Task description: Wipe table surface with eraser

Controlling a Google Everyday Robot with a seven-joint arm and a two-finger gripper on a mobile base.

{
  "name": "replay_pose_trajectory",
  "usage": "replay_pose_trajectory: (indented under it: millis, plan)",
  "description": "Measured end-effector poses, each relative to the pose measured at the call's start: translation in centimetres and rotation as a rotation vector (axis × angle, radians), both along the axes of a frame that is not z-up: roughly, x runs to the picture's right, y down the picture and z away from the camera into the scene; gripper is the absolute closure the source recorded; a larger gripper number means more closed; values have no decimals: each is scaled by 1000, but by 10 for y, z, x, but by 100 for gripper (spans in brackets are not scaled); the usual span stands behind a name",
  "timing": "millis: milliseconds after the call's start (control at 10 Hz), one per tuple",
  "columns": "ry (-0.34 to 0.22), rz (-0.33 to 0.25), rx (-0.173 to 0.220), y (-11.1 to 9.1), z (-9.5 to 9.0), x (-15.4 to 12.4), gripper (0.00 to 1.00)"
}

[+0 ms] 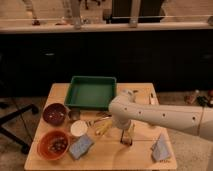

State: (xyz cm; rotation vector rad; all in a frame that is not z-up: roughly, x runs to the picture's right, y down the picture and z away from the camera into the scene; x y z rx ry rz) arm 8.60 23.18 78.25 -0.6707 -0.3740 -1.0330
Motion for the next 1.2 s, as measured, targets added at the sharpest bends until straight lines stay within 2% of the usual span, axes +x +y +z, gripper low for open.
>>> replay_pose_trajectory:
  millis: [300, 600, 900, 1200]
  plan:
    - [-49, 5, -13, -3, -3, 14, 20]
    - [-108, 59, -11, -1, 2, 29, 20]
    - [-118, 83, -24, 6, 13, 36, 20]
    - [-99, 89, -47, 13, 27, 40, 20]
